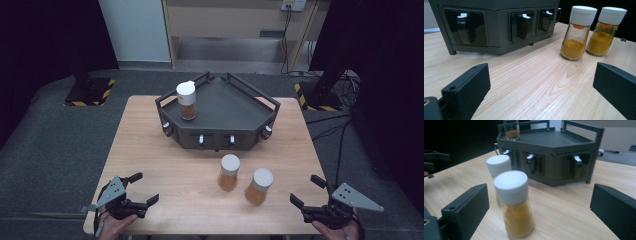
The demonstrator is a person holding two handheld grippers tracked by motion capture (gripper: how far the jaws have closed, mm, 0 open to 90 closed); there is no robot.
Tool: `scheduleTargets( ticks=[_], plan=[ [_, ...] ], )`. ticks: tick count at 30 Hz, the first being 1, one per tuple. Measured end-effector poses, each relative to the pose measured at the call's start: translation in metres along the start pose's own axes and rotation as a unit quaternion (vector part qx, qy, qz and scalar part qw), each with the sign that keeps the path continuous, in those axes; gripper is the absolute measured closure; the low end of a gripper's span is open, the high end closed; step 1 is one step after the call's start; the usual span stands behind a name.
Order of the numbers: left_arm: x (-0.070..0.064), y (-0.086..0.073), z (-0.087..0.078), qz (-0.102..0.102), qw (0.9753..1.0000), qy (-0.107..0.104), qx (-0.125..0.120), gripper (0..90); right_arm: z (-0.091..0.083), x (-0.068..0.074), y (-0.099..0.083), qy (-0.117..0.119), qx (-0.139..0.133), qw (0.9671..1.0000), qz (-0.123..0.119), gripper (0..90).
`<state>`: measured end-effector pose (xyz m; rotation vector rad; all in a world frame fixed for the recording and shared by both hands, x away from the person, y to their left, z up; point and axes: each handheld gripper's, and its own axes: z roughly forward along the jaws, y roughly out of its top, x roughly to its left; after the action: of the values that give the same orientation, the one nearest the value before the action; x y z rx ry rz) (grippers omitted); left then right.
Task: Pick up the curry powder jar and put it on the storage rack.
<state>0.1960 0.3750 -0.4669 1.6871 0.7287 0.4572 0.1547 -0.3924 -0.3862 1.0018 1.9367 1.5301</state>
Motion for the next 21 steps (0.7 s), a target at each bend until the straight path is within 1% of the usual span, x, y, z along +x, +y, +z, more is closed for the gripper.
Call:
scheduleTargets(
  ticks=[3, 9, 11, 17, 21],
  plan=[
    [0.000, 0.000, 0.000, 0.000, 1.0000, 0.000, 0.002, 0.0, 0.008, 0.001, 0.010, 0.008, 0.006, 0.9999, -0.009, 2.2],
    [-0.001, 0.001, 0.000, 0.002, 1.0000, -0.001, 0.004, 0.0, 0.024, 0.004, 0.029, 0.033, 0.015, 0.9991, -0.023, 2.1],
    [0.000, 0.001, 0.000, 0.000, 1.0000, 0.000, 0.003, 0.0, 0.031, 0.005, 0.037, 0.041, 0.020, 0.9984, -0.034, 2.1],
    [0.001, -0.001, -0.001, -0.007, 1.0000, 0.000, -0.002, 0.1, 0.051, 0.011, 0.056, 0.064, 0.030, 0.9962, -0.052, 2.9],
    [0.001, -0.001, -0.001, -0.007, 1.0000, 0.000, -0.002, 0.1, 0.064, 0.014, 0.065, 0.076, 0.036, 0.9946, -0.061, 3.0]
  ],
)
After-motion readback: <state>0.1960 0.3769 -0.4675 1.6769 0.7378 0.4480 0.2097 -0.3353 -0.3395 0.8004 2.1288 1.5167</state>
